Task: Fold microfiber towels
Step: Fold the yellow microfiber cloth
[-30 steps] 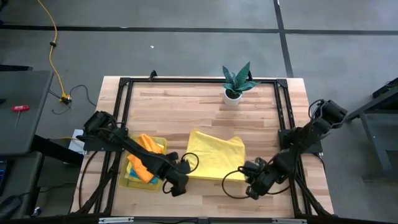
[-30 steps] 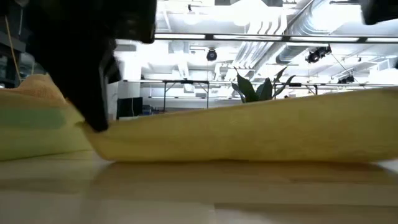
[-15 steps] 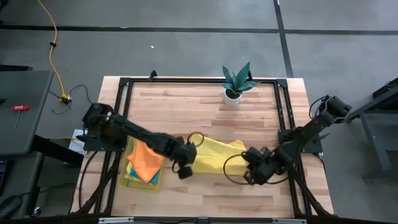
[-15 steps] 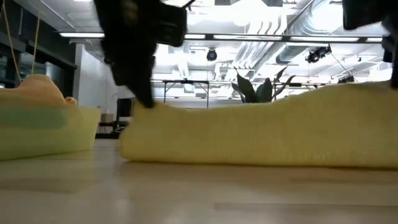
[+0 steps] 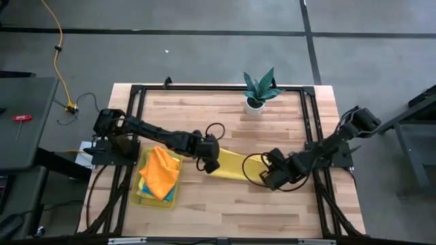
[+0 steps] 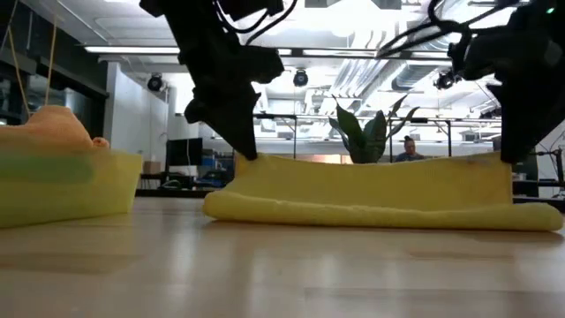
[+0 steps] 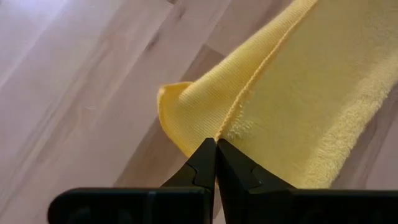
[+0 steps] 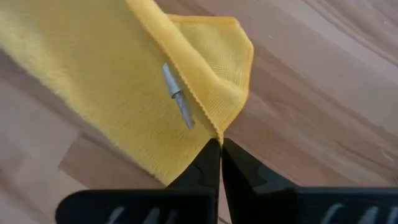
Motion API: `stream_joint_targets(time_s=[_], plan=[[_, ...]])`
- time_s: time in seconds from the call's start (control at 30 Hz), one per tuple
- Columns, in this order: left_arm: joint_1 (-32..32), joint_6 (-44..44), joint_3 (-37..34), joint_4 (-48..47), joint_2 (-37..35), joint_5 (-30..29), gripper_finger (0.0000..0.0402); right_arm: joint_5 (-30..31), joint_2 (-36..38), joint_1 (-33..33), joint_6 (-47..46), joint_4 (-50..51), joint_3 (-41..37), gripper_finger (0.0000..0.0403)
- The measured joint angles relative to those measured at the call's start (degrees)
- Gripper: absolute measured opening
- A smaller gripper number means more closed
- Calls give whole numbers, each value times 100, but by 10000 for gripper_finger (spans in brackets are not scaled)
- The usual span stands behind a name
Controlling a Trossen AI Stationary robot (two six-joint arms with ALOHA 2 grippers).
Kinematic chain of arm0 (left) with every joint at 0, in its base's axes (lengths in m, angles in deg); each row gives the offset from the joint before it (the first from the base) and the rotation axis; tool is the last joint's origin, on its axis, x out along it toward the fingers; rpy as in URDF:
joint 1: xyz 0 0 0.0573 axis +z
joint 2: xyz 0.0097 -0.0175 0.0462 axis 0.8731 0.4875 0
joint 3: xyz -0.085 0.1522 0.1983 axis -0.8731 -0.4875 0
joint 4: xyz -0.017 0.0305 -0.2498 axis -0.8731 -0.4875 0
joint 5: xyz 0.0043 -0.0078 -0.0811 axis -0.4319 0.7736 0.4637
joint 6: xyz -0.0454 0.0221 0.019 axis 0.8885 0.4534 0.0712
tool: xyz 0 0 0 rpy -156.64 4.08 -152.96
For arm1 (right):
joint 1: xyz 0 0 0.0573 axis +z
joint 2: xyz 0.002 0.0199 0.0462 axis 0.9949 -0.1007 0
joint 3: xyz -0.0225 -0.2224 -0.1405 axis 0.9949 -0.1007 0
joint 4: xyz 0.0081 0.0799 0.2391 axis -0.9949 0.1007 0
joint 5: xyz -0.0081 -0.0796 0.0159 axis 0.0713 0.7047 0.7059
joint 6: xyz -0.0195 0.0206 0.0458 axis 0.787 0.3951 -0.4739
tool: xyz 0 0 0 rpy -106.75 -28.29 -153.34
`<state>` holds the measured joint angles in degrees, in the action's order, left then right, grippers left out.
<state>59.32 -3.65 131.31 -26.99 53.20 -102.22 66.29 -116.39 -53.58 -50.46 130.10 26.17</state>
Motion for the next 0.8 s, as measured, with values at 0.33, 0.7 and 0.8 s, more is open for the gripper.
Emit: stream_joint_targets(time_s=[0.33,0.7,0.8], plan=[[33,31,0,1,7,-440,2,126,-284,-192,-19,30,0,0],[67,-24,2,-23,9,-767,40,91,-284,-217,-15,127,-2,37],[144,-112,0,-30,11,-778,68,109,-284,-217,-17,234,-2,87]])
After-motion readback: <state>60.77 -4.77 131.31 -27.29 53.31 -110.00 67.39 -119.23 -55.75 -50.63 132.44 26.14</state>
